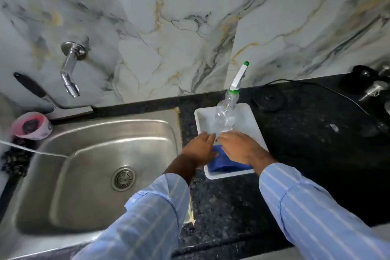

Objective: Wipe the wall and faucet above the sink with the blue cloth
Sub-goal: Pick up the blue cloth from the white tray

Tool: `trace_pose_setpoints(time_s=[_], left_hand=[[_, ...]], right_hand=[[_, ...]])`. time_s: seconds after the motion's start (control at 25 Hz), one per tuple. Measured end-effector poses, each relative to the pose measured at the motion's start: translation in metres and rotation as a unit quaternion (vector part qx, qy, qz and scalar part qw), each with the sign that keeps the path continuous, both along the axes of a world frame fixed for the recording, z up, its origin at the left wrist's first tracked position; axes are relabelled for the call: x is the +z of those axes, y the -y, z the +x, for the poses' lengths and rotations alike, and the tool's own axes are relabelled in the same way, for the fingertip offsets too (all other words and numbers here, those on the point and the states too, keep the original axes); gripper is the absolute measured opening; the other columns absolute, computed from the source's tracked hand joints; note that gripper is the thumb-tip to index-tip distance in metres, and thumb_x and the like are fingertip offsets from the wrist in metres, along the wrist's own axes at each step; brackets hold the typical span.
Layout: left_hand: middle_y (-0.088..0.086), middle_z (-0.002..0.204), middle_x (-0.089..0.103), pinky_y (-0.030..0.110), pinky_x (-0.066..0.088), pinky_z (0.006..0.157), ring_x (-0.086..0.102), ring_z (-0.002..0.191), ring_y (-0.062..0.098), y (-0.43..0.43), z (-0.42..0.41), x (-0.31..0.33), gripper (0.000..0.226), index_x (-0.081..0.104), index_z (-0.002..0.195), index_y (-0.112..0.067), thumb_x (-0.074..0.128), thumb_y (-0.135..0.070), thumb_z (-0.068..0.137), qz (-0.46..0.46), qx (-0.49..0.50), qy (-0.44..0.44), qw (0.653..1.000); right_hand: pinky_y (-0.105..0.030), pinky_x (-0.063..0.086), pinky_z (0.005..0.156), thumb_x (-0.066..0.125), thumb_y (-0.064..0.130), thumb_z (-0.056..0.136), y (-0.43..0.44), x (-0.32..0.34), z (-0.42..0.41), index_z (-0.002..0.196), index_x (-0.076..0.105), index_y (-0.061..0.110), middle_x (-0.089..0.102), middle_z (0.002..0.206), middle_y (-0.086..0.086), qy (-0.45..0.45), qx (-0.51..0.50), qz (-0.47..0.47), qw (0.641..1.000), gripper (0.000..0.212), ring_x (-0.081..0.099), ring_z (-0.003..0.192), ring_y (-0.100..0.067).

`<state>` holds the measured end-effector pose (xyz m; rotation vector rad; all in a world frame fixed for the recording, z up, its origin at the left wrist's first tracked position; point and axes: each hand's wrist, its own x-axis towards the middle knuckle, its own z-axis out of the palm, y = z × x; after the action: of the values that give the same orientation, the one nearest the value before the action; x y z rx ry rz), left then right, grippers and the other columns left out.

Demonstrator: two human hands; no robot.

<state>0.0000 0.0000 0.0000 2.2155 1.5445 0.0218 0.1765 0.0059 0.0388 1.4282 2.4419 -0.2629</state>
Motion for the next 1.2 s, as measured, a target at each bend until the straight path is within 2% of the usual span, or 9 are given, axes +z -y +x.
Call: trace_pose_setpoints(time_s=[0.12, 0.2, 0.28, 0.36, 0.52, 0.76, 0.92, 1.08, 1.2], left_hand=[[0.009, 0.142, 0.054, 0.036, 0.015, 0.119, 0.034, 0.142, 0.030, -0.004, 0.024, -0.024, 0.052, 0.049, 0.141, -0.009, 0.057, -0.029, 0.093, 0.081, -0.066, -0.142, 0.984], [0.008, 0.133, 0.062, 0.042, 0.011, 0.121, 0.033, 0.142, 0.033, -0.005, 0.034, -0.035, 0.041, 0.059, 0.130, -0.011, 0.055, -0.031, 0.094, 0.079, -0.084, -0.208, 0.971], [0.008, 0.129, 0.064, 0.046, 0.009, 0.122, 0.035, 0.140, 0.034, -0.006, 0.040, -0.040, 0.039, 0.061, 0.127, -0.012, 0.053, -0.033, 0.095, 0.081, -0.078, -0.230, 0.967], [0.008, 0.120, 0.066, 0.045, 0.013, 0.121, 0.045, 0.128, 0.032, -0.009, 0.045, -0.041, 0.036, 0.064, 0.121, -0.013, 0.058, -0.032, 0.092, 0.084, -0.062, -0.230, 0.968], [0.008, 0.116, 0.062, 0.034, 0.040, 0.102, 0.051, 0.114, 0.027, -0.015, 0.049, -0.029, 0.028, 0.067, 0.116, -0.011, 0.063, -0.020, 0.090, 0.050, -0.081, -0.186, 0.978], [0.017, 0.113, 0.067, 0.037, 0.052, 0.086, 0.063, 0.103, 0.035, -0.016, 0.017, 0.027, 0.028, 0.065, 0.113, -0.008, 0.060, -0.013, 0.086, -0.063, -0.013, -0.003, 0.998], [0.015, 0.103, 0.071, 0.032, 0.050, 0.077, 0.064, 0.095, 0.033, -0.020, -0.020, 0.078, 0.023, 0.068, 0.106, -0.010, 0.058, -0.010, 0.085, -0.012, 0.045, 0.066, 0.997], [0.006, 0.099, 0.072, 0.027, 0.049, 0.075, 0.065, 0.091, 0.023, -0.025, -0.074, 0.130, 0.023, 0.071, 0.103, -0.015, 0.064, -0.008, 0.082, 0.044, 0.087, 0.112, 0.989], [0.005, 0.093, 0.074, 0.024, 0.049, 0.073, 0.065, 0.086, 0.020, -0.028, -0.121, 0.169, 0.024, 0.074, 0.098, -0.014, 0.065, -0.006, 0.078, 0.086, 0.130, 0.134, 0.979]], right_hand=[[-0.044, 0.052, 0.110, 0.060, 0.017, 0.107, -0.004, -0.029, 0.014, 0.143, 0.059, 0.019, 0.060, 0.143, -0.001, 0.032, -0.090, -0.041, 0.995, 0.036, 0.061, 0.133, -0.026], [-0.041, 0.052, 0.110, 0.064, 0.013, 0.104, -0.002, -0.046, 0.029, 0.146, 0.057, 0.017, 0.058, 0.145, -0.004, 0.060, -0.115, -0.044, 0.991, 0.042, 0.061, 0.133, -0.027], [-0.038, 0.050, 0.112, 0.064, 0.014, 0.105, -0.004, -0.057, 0.044, 0.149, 0.054, 0.017, 0.056, 0.147, -0.005, 0.049, -0.135, -0.027, 0.989, 0.045, 0.060, 0.133, -0.027], [-0.037, 0.050, 0.109, 0.063, 0.016, 0.106, -0.008, -0.059, 0.049, 0.146, 0.056, 0.017, 0.057, 0.143, -0.005, 0.052, -0.133, -0.003, 0.990, 0.041, 0.061, 0.131, -0.027], [-0.039, 0.054, 0.104, 0.060, 0.015, 0.108, -0.015, -0.048, 0.043, 0.139, 0.066, 0.014, 0.059, 0.138, -0.008, 0.083, -0.126, -0.018, 0.988, 0.032, 0.062, 0.127, -0.030], [-0.042, 0.051, 0.109, 0.058, 0.017, 0.109, -0.020, 0.004, 0.025, 0.147, 0.054, 0.011, 0.059, 0.145, -0.013, 0.063, -0.129, -0.084, 0.986, 0.039, 0.061, 0.133, -0.034], [-0.040, 0.051, 0.101, 0.054, 0.023, 0.111, -0.029, 0.053, 0.000, 0.148, 0.054, 0.014, 0.061, 0.143, -0.014, 0.032, -0.125, -0.094, 0.987, 0.038, 0.064, 0.129, -0.035], [-0.042, 0.051, 0.107, 0.050, 0.022, 0.112, -0.044, 0.108, -0.043, 0.144, 0.058, 0.015, 0.061, 0.143, -0.013, 0.002, -0.101, -0.074, 0.992, 0.034, 0.063, 0.130, -0.035], [-0.038, 0.051, 0.097, 0.050, 0.021, 0.110, -0.058, 0.151, -0.084, 0.143, 0.060, 0.012, 0.063, 0.142, -0.013, -0.002, -0.049, -0.039, 0.998, 0.035, 0.063, 0.128, -0.035]])
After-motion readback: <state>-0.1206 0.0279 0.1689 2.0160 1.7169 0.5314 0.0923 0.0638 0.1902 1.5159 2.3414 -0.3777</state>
